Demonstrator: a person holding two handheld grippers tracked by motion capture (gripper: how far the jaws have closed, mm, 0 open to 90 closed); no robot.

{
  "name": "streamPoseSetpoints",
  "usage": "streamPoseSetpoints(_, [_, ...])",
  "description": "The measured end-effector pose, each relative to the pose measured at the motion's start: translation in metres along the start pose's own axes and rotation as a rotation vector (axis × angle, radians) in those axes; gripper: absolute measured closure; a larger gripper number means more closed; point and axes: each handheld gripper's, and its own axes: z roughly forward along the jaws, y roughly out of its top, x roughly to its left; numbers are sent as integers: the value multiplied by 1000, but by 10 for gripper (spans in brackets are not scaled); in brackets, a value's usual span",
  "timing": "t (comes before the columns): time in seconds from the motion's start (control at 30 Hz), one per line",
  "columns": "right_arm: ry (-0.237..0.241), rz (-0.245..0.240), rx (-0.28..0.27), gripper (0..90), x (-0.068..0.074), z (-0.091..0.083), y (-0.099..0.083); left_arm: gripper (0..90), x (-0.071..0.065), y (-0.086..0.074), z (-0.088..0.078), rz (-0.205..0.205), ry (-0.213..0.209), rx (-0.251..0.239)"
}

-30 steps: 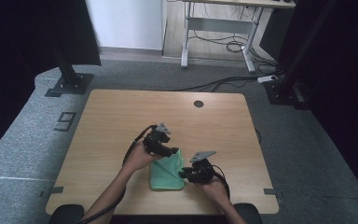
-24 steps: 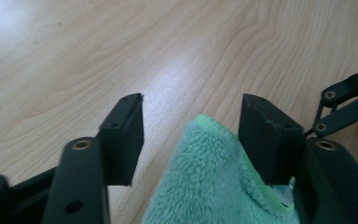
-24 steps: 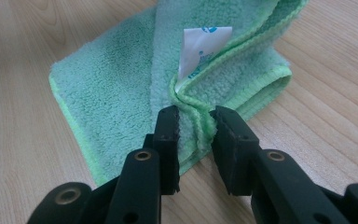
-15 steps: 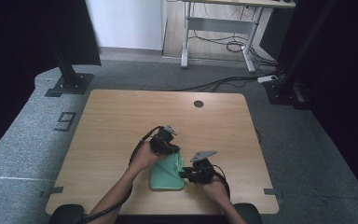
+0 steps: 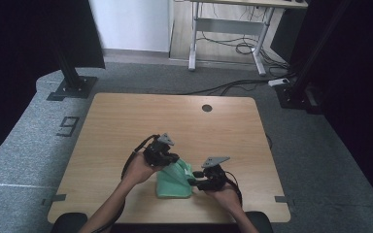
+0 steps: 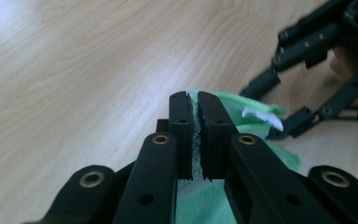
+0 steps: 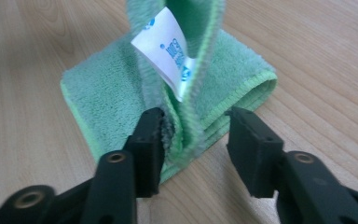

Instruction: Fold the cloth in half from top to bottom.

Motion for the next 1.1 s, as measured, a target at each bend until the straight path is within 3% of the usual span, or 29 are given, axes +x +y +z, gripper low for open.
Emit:
streamPoseSetpoints(0.23, [-4, -7, 17, 406, 2, -9, -2, 819, -11, -20, -9, 11, 0, 9])
streamPoseSetpoints(0.4, [-21, -20, 10, 381, 0, -19, -4, 789, -18, -34, -15, 13, -14, 19])
streamPoseSetpoints(0.53, [-44, -12, -3, 375, -3, -25, -3, 720, -24, -47, -20, 11, -30, 23])
streamPoseSetpoints(0.6, [-48, -10, -4, 367, -5, -25, -2, 663, -25, -51, -25, 14, -19, 13])
streamPoseSetpoints(0.73, [-48, -13, -21, 349, -5, -26, 2, 537, -17, -52, -40, -8, -5, -39])
streamPoseSetpoints(0.87, [-54, -17, -35, 332, -5, -25, 10, 451, -8, -52, -46, -37, 26, -69])
streamPoseSetpoints(0.97, [-63, -19, -37, 317, -5, -23, 16, 405, -1, -54, -38, -63, 45, -75])
streamPoseSetpoints(1.1, [-68, -2, -15, 295, -3, -10, 20, 357, 2, -62, -22, -84, 66, -23])
